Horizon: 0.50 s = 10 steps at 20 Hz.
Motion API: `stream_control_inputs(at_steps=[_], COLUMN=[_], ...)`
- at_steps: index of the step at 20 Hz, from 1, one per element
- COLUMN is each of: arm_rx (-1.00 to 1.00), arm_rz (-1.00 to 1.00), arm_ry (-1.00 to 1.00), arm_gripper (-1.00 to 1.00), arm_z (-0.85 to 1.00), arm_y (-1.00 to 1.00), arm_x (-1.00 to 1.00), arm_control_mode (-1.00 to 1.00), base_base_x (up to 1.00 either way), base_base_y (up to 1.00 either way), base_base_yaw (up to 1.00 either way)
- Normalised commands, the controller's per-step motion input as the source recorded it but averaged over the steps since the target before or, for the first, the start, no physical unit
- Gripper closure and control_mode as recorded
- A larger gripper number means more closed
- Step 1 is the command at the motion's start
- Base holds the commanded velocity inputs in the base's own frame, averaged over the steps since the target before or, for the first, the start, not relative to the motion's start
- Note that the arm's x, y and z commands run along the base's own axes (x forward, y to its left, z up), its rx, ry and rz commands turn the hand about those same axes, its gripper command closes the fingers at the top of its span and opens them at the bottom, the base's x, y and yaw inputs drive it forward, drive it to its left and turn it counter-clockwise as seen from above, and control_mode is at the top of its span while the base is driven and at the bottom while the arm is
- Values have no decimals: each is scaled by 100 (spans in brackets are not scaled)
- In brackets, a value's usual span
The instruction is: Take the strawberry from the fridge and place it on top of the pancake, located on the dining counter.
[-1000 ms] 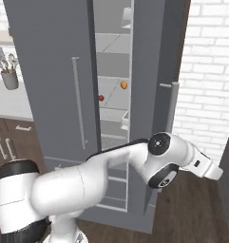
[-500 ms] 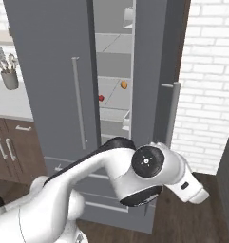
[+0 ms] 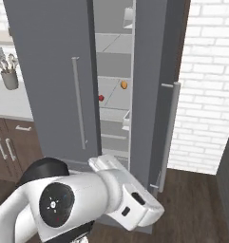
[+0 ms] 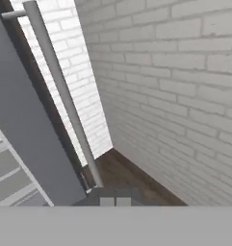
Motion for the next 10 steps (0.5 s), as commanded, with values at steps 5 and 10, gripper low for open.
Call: stream_control_inputs(at_steps=[5,10], arm_rx=[-2,-8], arm_rz=[0,5], arm_ry=[-2,-18], arm_gripper=[100,100], arm_z=[23,27], arm_y=[100,100], arm_x=[-53,-7], arm_control_mode=[-100,-100], base_base_x=[0,0], base_base_y=[0,0], base_base_yaw=[0,0])
